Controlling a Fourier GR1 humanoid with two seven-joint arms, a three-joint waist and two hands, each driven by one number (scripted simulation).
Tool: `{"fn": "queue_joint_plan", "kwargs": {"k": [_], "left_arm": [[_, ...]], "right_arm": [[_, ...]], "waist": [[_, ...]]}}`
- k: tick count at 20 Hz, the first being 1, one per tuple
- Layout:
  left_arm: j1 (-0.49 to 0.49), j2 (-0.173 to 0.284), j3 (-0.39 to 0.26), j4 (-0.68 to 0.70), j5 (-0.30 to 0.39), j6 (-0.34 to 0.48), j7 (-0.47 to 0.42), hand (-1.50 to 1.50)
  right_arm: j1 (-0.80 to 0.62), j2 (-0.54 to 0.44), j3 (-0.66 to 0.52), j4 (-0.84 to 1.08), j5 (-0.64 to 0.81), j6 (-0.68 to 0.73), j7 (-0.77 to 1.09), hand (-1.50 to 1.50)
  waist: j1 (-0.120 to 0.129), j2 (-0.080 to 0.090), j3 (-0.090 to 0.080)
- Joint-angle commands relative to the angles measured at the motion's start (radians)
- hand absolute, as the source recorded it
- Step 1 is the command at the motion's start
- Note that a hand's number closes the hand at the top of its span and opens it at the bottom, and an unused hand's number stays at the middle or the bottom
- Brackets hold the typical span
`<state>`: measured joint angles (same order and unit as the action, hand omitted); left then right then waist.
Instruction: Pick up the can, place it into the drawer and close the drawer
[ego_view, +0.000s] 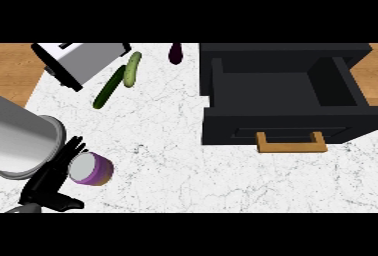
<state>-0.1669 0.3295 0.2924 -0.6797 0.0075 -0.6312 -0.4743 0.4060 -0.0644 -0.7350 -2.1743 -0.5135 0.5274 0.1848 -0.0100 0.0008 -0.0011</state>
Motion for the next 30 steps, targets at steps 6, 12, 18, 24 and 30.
{"fn": "queue_joint_plan", "kwargs": {"k": [6,12,18,24,30], "left_arm": [[-0.104,-0.023,-0.02,0.219,-0.027,-0.016,-0.126,-1.5],[-0.139,-0.053,-0.009,0.21,0.026,-0.019,-0.07,1.5],[-0.209,-0.035,-0.033,0.249,0.046,-0.15,0.009,1.5],[-0.139,-0.122,-0.079,0.059,0.085,-0.167,0.027,1.5],[-0.179,-0.204,0.02,-0.081,0.22,0.067,0.148,1.5]], "right_arm": [[-0.029,0.015,-0.014,0.017,0.007,0.027,0.004,-1.5],[0.041,0.057,-0.033,-0.05,-0.033,0.06,0.032,-1.5],[-0.007,0.036,-0.002,-0.038,-0.022,0.019,0.04,-1.5],[0.059,0.037,-0.032,-0.067,-0.076,0.017,0.056,-1.5],[0.039,0.063,-0.007,-0.094,-0.037,-0.014,0.062,-1.5]], "waist": [[-0.001,0.001,0.0],[-0.002,-0.001,0.001],[-0.003,0.001,0.0],[0.008,-0.006,0.002],[0.016,-0.006,0.003]]}}
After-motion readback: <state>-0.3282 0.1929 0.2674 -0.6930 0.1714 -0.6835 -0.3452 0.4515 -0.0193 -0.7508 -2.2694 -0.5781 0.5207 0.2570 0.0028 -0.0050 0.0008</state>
